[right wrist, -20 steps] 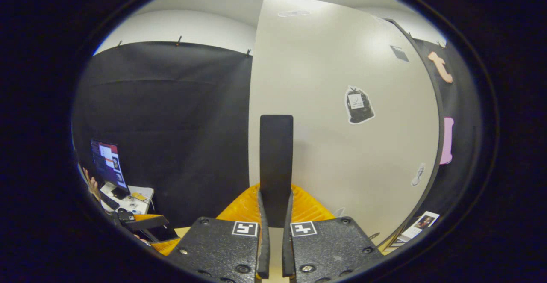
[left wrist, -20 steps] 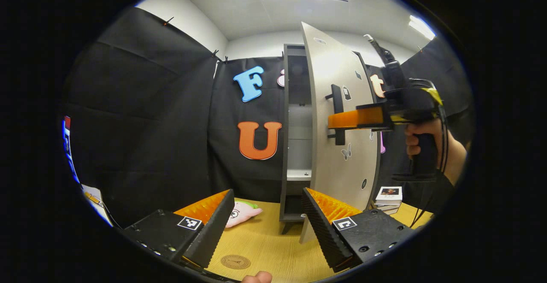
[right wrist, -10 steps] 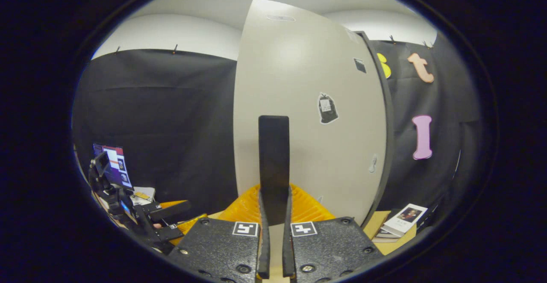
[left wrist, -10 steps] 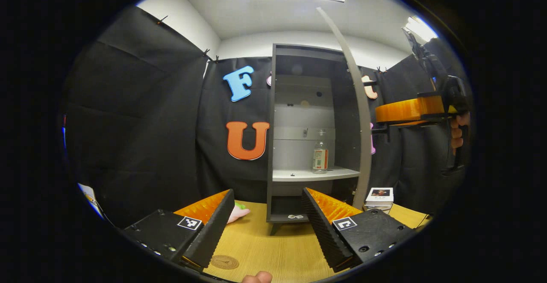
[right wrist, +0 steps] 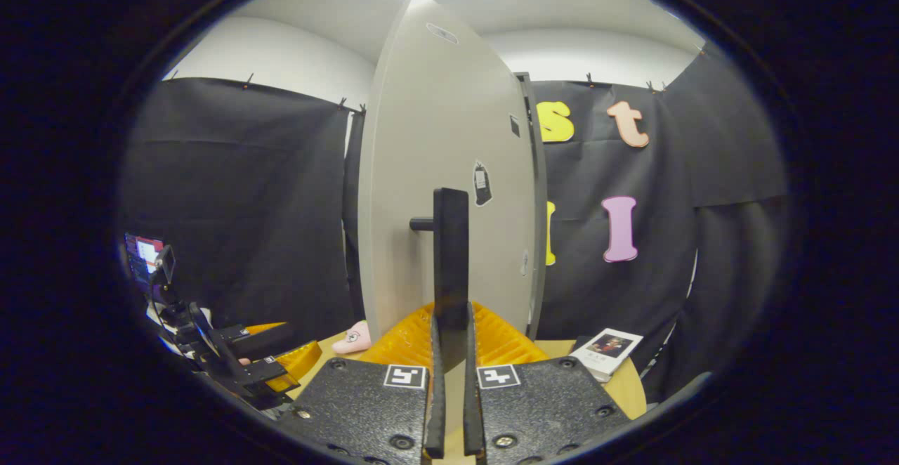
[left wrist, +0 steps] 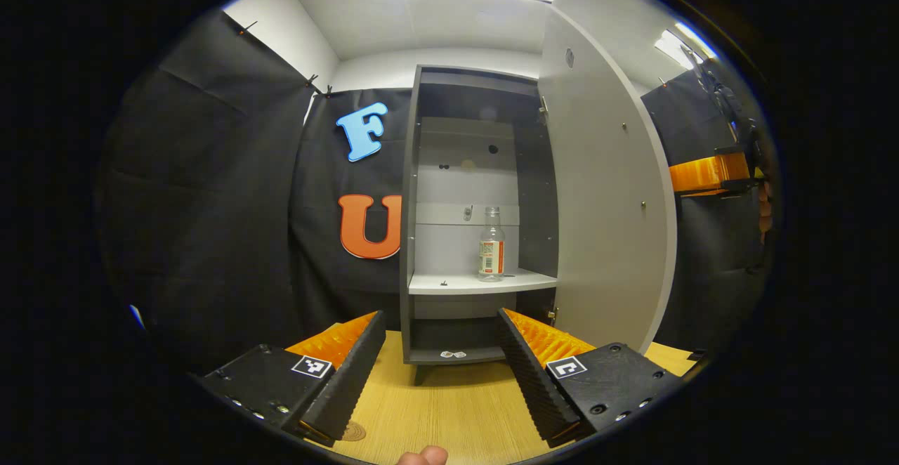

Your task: Open the cabinet door with the right hand, grasp the bottle in the cabinet with the left hand and place it on the coaster, then close the cabinet door with the right hand.

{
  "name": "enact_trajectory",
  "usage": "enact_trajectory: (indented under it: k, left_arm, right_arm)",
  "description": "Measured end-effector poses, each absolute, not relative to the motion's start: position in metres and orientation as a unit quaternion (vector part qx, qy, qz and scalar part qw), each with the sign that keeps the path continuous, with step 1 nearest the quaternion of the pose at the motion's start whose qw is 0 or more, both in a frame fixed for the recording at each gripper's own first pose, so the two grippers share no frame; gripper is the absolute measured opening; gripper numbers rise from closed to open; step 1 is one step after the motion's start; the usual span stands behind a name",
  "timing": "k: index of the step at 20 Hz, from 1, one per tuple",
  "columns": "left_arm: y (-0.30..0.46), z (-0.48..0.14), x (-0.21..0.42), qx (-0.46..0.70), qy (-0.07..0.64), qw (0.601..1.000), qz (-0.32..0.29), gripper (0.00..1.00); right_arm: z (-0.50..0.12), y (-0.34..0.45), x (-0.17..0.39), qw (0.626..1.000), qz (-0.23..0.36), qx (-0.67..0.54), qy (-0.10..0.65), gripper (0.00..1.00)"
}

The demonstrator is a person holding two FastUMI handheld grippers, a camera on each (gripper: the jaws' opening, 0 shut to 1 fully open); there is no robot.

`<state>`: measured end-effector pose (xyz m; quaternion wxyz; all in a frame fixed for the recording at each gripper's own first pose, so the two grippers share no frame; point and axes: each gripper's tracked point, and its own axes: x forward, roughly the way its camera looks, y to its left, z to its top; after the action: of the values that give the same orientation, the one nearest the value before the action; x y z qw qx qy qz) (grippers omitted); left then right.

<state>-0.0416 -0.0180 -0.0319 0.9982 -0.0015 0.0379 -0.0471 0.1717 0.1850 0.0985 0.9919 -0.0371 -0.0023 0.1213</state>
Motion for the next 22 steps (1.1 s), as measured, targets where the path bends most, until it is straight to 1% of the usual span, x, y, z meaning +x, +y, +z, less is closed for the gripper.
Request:
enact_trajectory:
  k: [1, 4, 8, 10, 20, 22]
  left_arm:
    - [-0.021, -0.032, -0.041, -0.002, 0.038, 0.998, -0.051, 0.95]
    - [-0.032, -0.033, -0.041, -0.003, 0.038, 0.997, -0.063, 0.95]
    - [-0.042, -0.036, -0.039, -0.002, 0.041, 0.997, -0.071, 0.95]
    - [-0.045, -0.037, -0.038, -0.001, 0.044, 0.996, -0.072, 0.95]
    - [-0.058, -0.036, -0.023, -0.001, 0.049, 0.996, -0.072, 0.95]
    - [-0.062, -0.032, -0.016, 0.003, 0.043, 0.996, -0.072, 0.95]
  right_arm:
    - [0.099, 0.181, 0.173, 0.994, 0.100, -0.040, -0.006, 0.10]
    - [0.100, 0.169, 0.179, 0.998, 0.039, -0.046, -0.014, 0.04]
    - [0.102, 0.159, 0.176, 0.999, -0.003, -0.040, -0.018, 0.04]
    - [0.107, 0.158, 0.173, 0.999, -0.011, -0.039, -0.021, 0.04]
    - [0.097, 0.156, 0.173, 0.999, 0.007, -0.030, -0.013, 0.04]
    - [0.087, 0.137, 0.162, 0.999, -0.014, -0.038, -0.011, 0.04]
